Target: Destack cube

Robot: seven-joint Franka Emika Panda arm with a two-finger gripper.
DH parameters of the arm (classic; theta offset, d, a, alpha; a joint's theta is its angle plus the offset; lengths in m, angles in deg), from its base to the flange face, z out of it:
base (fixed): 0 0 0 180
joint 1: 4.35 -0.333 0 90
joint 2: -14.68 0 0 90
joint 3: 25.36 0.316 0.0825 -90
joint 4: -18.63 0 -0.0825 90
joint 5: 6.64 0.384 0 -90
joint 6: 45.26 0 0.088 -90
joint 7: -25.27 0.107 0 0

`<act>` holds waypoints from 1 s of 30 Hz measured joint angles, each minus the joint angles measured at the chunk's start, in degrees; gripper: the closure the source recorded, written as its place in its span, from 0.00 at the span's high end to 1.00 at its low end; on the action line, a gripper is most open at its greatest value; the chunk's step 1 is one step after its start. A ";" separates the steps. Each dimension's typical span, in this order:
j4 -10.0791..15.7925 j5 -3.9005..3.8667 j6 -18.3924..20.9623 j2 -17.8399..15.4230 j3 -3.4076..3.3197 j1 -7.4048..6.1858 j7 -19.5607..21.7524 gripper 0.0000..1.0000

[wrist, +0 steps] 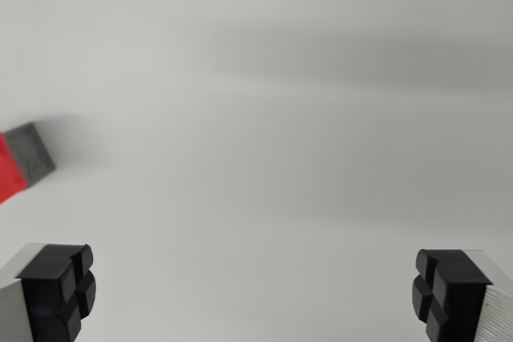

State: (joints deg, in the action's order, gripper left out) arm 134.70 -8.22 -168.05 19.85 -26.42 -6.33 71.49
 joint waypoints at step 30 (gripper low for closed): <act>6.35 0.00 -6.96 1.22 3.22 -4.89 1.30 1.00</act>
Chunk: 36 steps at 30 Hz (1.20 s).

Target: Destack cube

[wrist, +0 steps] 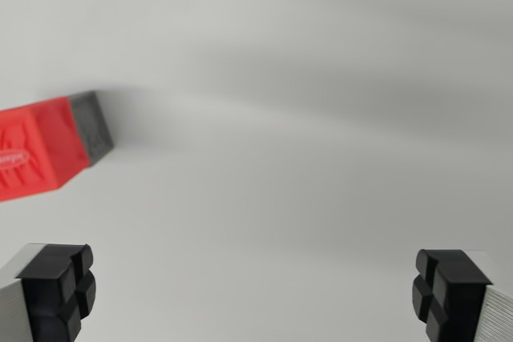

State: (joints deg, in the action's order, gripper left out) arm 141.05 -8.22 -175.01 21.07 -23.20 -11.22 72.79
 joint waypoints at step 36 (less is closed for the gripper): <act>2.69 -0.60 -9.26 7.67 3.88 -8.51 2.71 1.00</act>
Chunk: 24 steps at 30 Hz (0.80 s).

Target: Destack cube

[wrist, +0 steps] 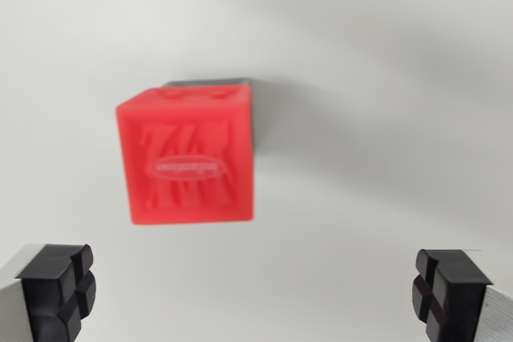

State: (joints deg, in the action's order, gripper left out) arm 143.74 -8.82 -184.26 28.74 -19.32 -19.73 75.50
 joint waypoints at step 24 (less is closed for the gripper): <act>-0.51 -1.54 -9.25 10.06 -0.54 -3.35 1.45 1.00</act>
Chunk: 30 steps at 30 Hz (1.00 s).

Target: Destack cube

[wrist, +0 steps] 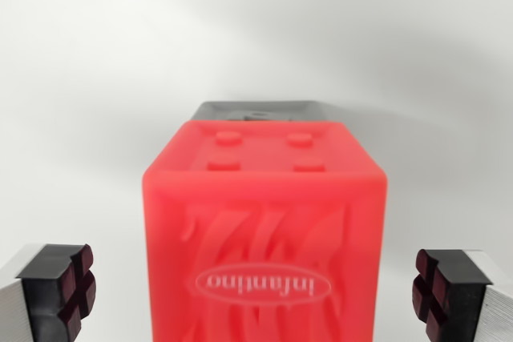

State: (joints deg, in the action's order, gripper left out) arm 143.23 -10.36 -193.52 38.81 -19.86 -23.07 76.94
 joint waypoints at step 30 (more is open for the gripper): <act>-0.48 -0.31 -3.13 3.46 -0.84 -0.73 0.24 0.00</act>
State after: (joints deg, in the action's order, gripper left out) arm 142.75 -10.67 -196.64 42.26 -20.71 -23.80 77.18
